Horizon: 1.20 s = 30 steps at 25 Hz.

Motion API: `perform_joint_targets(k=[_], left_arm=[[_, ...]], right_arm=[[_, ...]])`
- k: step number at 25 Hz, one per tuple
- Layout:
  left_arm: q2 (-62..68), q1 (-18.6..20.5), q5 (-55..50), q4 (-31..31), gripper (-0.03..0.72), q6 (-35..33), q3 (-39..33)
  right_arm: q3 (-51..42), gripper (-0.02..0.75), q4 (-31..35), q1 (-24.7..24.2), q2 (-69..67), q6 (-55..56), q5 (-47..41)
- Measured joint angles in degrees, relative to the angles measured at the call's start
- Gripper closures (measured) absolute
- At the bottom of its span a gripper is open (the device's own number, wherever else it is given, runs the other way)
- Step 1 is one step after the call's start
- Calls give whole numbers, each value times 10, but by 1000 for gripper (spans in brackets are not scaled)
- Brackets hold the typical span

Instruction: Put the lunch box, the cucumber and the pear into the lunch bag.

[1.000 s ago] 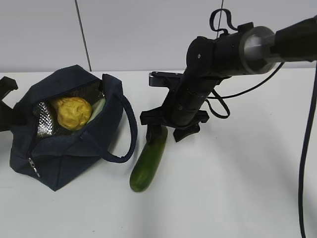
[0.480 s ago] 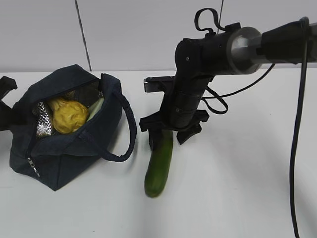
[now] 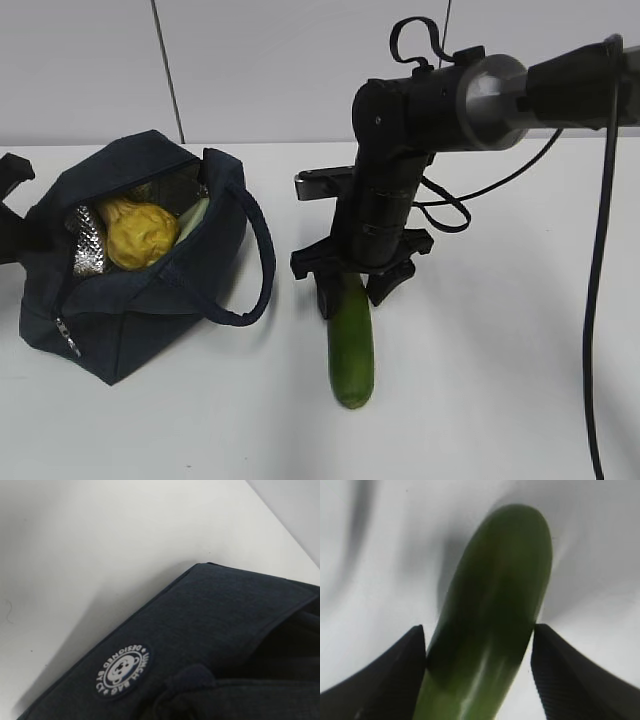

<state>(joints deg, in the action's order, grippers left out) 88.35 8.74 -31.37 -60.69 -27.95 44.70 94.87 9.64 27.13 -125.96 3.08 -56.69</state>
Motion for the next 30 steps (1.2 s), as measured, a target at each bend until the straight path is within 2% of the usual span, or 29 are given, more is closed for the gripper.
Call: perform_joint_targets(k=[7,13,21,30], left_arm=[[0,0,-3,-1,687,0,0],[0,0,-4,-1,687,0,0],[0,0,-4,-1,687,0,0],[0,0,-4,-1,687,0,0]], right_arm=[[0,251,-15,0,0,1,-19],[0,321,-19,0,0,1,-24],[1,328,-21,0,0,-3,-28],[3,374,-21,0,0,-11,-32]])
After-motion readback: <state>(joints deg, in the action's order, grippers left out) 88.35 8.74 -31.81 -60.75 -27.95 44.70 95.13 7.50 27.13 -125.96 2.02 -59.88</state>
